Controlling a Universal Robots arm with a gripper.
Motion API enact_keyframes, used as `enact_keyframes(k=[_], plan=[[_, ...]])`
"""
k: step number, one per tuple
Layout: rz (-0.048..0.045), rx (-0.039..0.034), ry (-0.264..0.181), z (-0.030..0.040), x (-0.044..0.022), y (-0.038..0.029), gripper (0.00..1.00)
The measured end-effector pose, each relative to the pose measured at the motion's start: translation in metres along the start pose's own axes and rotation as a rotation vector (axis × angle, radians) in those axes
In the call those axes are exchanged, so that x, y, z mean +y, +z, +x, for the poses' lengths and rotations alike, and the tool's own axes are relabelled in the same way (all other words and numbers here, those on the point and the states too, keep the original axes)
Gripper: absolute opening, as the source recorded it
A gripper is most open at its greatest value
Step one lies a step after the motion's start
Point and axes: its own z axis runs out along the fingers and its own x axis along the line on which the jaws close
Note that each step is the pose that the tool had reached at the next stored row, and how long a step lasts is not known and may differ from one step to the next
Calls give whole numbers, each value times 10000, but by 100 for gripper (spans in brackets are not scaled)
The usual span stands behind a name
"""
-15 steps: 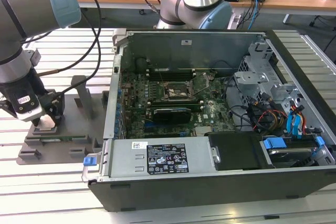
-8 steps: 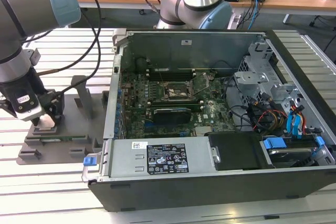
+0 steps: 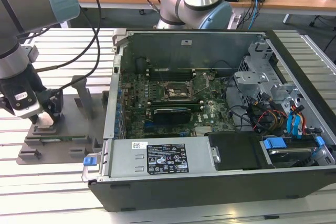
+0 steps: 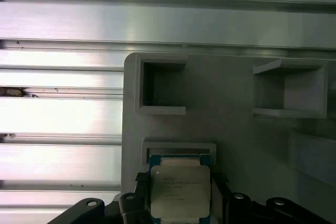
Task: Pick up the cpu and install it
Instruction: 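Pick up the cpu and move it towards the insertion slot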
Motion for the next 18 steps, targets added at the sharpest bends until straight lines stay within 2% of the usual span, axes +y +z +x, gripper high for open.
enact_keyframes(k=[18], plan=[[0,0,0,-3,-2,-122,55]])
